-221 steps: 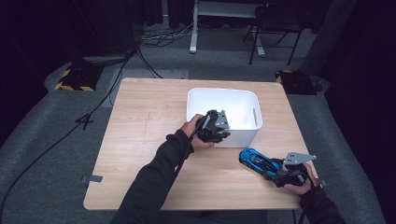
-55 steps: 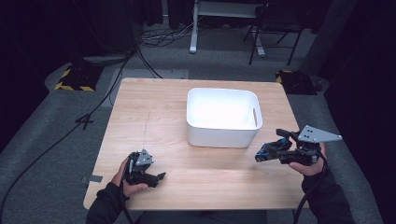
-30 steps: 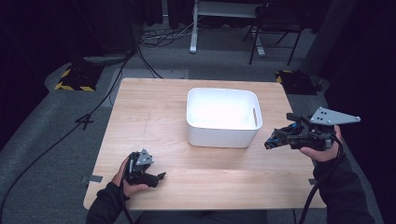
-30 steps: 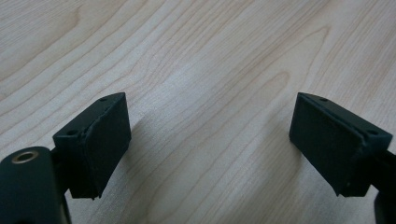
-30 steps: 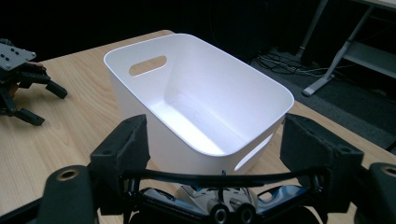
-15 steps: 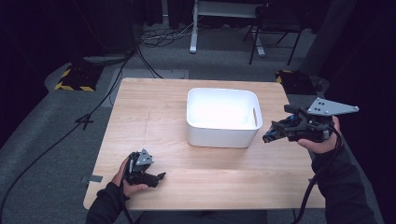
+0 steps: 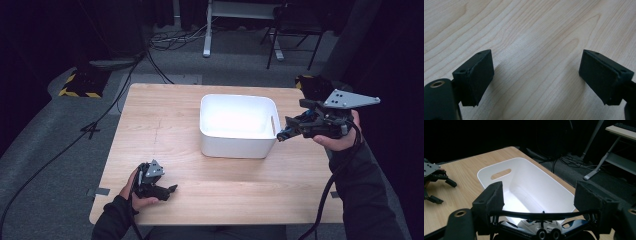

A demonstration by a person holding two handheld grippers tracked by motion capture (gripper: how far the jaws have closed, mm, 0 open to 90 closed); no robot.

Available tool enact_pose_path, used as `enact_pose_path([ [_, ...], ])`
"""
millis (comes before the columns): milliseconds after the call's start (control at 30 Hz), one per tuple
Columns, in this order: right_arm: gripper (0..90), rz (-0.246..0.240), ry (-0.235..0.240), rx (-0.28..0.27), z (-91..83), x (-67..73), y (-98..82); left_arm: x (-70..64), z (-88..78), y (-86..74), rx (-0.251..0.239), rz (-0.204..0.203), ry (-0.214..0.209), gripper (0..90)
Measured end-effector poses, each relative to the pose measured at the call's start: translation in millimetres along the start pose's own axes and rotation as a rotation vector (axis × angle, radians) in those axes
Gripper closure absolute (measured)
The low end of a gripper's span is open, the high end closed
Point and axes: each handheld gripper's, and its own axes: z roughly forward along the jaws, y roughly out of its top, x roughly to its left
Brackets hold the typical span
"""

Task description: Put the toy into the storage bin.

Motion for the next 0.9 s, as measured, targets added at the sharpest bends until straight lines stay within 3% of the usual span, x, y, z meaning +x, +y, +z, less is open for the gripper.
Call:
enact_pose_path([
  [333, 24.5, -0.008, 0.012, -0.007, 18.9, -1.0, 15.5, 0.1, 0.0, 0.0, 0.0, 0.001, 0.0, 13.0],
  [900, 24.5, -0.009, 0.033, 0.038, 70.9, 2.6, 23.6, -0.2, -0.2, 0.0, -0.002, 0.001, 0.006, 13.1],
])
